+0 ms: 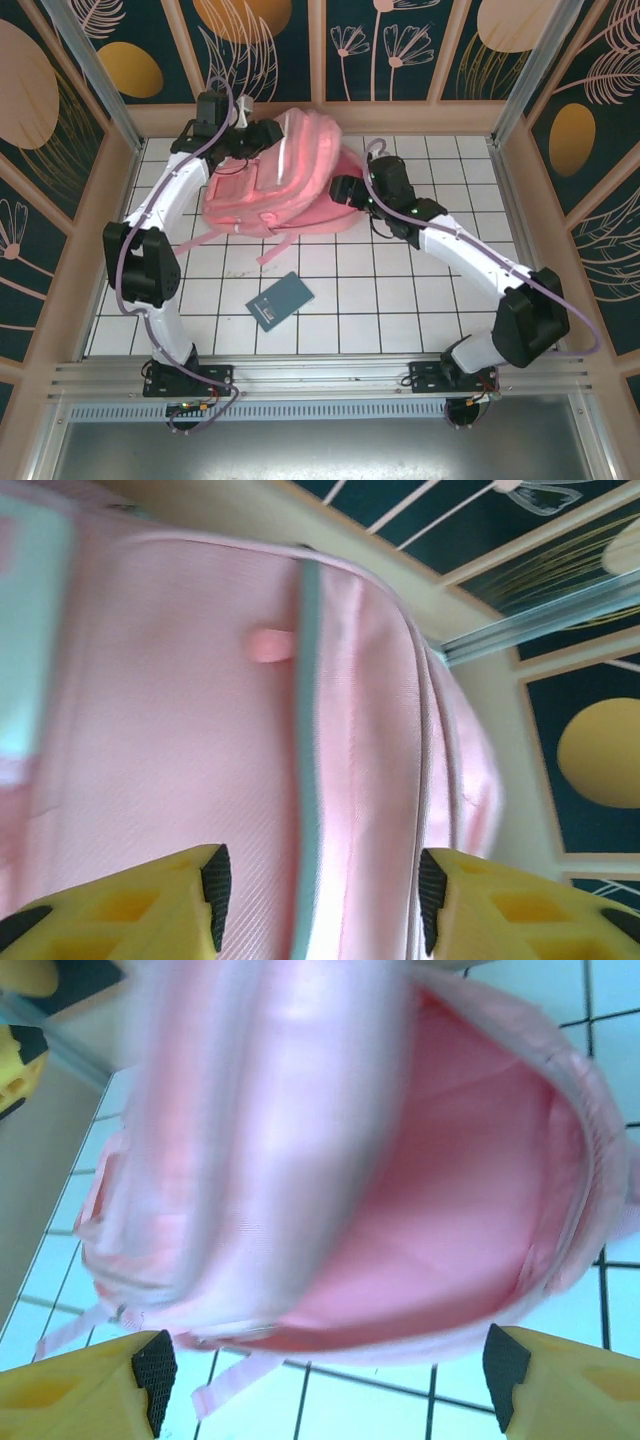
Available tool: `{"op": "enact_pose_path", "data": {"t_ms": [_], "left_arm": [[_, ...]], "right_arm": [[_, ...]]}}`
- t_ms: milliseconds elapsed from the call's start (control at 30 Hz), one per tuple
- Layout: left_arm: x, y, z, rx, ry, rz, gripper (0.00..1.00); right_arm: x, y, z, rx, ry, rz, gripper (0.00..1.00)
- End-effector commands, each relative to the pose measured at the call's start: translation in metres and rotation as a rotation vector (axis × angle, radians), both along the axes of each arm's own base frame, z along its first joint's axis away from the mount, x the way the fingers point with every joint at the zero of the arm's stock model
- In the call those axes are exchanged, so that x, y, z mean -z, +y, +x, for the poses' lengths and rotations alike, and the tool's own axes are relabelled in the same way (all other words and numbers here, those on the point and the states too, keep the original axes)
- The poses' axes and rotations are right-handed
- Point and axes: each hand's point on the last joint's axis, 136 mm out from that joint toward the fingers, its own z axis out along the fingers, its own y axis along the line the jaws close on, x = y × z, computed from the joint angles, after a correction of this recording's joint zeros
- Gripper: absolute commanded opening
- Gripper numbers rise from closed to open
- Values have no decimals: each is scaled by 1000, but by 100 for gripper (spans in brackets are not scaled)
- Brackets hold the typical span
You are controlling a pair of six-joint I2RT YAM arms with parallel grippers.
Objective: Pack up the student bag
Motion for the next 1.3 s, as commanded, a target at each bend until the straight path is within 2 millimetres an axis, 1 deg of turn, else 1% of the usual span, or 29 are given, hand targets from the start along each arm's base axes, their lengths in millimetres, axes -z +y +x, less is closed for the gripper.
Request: {"op": "enact_pose_path", "data": {"t_ms": [0, 33, 67, 100, 167, 200, 233, 333, 367, 400, 500, 533, 600, 667, 700, 733, 767, 867, 967, 1067, 1200, 1267], "left_arm": [[-44, 24, -30, -90, -116, 48, 56], [-42, 30, -40, -109, -113, 58, 56], [-38, 35, -55, -121, -104, 65, 57], [-34, 43, -69, -146, -98, 75, 58], [-21, 55, -97, -214, -72, 101, 59], [-18, 55, -115, -223, -77, 96, 59], [-7, 55, -131, -223, -54, 99, 60], [37, 45, -182, -155, 47, 92, 58], [56, 46, -200, -140, 88, 94, 57], [68, 48, -216, -128, 108, 88, 53], [97, 56, -253, -106, 151, 87, 40], [109, 55, -263, -92, 177, 79, 37], [132, 55, -284, -68, 219, 60, 27], [149, 55, -299, -55, 248, 37, 21], [147, 50, -301, -39, 230, 13, 18], [143, 46, -303, -22, 218, 4, 16], [145, 45, -305, -12, 225, 8, 15], [159, 41, -313, 3, 285, 17, 13], [178, 40, -321, 9, 332, 22, 11], [198, 39, -331, 19, 386, 43, 8], [212, 39, -334, 10, 411, 44, 5], [215, 38, -334, 11, 417, 41, 5]], "right_arm": [[-3, 22, -37, -215, 3, 5, 82], [1, 30, -46, -259, 18, 5, 81], [6, 39, -57, -309, 40, 8, 81], [10, 45, -65, -332, 63, 14, 81], [23, 58, -81, -393, 128, 36, 81], [29, 65, -89, -432, 155, 49, 80], [35, 70, -95, -461, 176, 54, 79], [51, 85, -109, -519, 215, 47, 77], [59, 88, -110, -522, 246, 47, 76], [66, 92, -113, -537, 288, 53, 75], [89, 100, -124, -589, 392, 58, 74], [95, 102, -127, -607, 418, 64, 74], [109, 105, -130, -611, 473, 61, 74], [121, 106, -132, -616, 519, 58, 74], [128, 107, -133, -616, 543, 57, 74], [133, 107, -133, -613, 560, 54, 74], [139, 109, -134, -616, 580, 49, 74], [154, 111, -135, -607, 621, 23, 74], [167, 108, -133, -589, 649, -15, 74], [171, 109, -136, -599, 666, -12, 74], [175, 112, -140, -609, 689, -1, 74], [179, 113, -142, -614, 704, 2, 74]]}}
